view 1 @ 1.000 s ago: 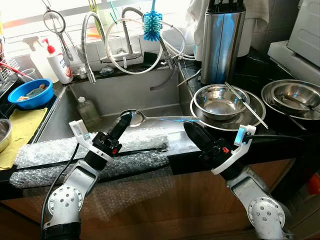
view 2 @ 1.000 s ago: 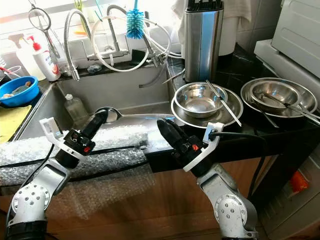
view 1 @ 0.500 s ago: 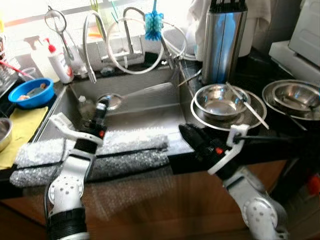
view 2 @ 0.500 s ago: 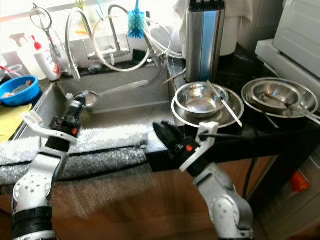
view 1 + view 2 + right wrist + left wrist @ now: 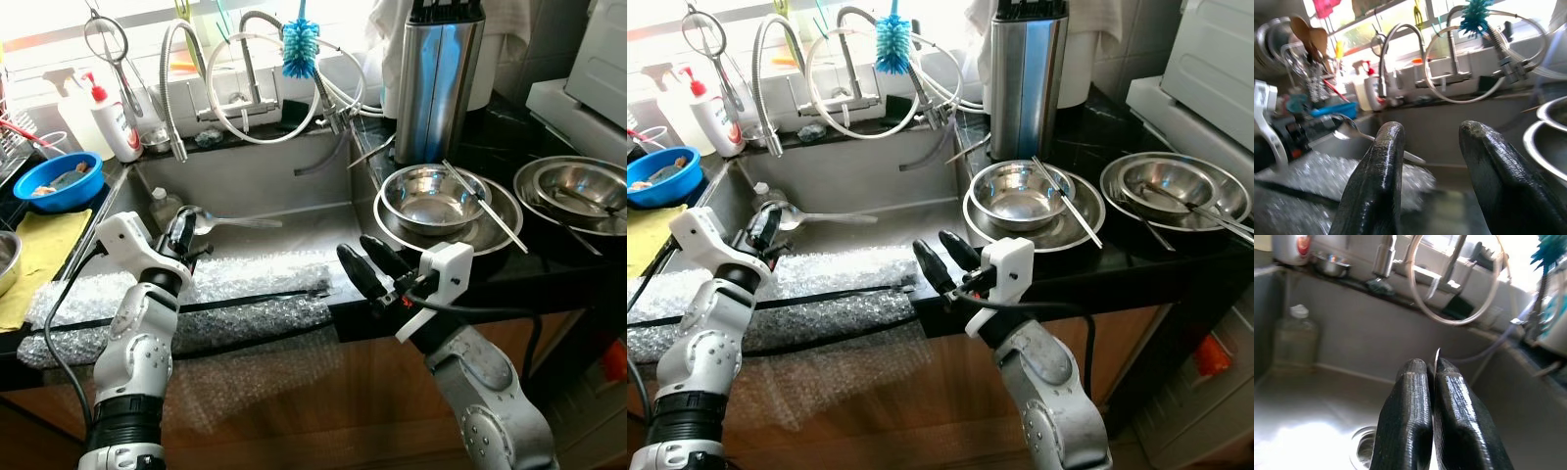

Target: Kitchen organization

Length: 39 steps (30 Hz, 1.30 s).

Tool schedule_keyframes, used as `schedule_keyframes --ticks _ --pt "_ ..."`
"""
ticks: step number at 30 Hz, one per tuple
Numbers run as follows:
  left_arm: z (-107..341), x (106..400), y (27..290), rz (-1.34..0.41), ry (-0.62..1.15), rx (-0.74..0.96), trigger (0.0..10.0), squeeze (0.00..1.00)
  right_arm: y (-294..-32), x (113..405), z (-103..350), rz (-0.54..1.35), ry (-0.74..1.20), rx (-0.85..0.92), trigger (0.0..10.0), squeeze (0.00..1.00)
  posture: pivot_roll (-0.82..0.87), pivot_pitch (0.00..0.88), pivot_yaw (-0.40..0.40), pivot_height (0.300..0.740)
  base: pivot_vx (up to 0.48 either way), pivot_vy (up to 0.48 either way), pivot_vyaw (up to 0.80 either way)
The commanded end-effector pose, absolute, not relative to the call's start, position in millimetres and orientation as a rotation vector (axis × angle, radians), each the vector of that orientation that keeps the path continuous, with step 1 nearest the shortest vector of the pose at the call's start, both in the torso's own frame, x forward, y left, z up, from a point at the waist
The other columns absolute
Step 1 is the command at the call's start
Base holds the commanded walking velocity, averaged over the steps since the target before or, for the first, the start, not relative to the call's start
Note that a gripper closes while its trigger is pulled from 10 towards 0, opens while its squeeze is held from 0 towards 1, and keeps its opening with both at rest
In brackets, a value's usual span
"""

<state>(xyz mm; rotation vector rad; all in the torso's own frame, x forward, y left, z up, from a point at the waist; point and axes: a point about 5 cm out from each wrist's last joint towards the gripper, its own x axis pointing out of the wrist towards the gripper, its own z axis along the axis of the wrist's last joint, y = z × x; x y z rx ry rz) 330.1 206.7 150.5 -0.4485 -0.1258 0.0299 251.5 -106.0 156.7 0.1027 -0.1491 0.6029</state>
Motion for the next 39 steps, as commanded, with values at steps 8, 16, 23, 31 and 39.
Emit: schedule_keyframes --ticks 8,16,23,31,39 --pt "154 340 212 0.109 -0.122 -0.268 10.0 0.00 -110 239 146 0.517 -0.193 -0.014 10.0 0.00 -0.13 0.000 0.150 0.740 0.000 0.000 0.00" --pt "140 347 201 0.048 -0.007 0.027 10.0 0.00 -104 236 138 0.502 -0.224 -0.071 10.0 0.00 -0.13 0.000 0.156 0.740 0.000 0.000 0.00" --pt "133 346 196 0.032 0.011 0.079 10.0 0.00 -104 241 133 0.467 -0.231 -0.114 10.0 0.00 -0.13 0.000 0.154 0.740 0.000 0.000 0.00" --pt "126 345 200 0.028 0.027 0.123 10.0 0.00 -120 241 129 0.341 -0.253 -0.206 10.0 0.00 -0.13 0.000 0.154 0.740 0.000 0.000 0.00" --pt "121 347 198 0.017 0.051 0.139 10.0 0.00 -123 240 124 0.326 -0.234 -0.204 10.0 0.00 -0.14 0.000 0.158 0.740 0.000 0.000 0.00"
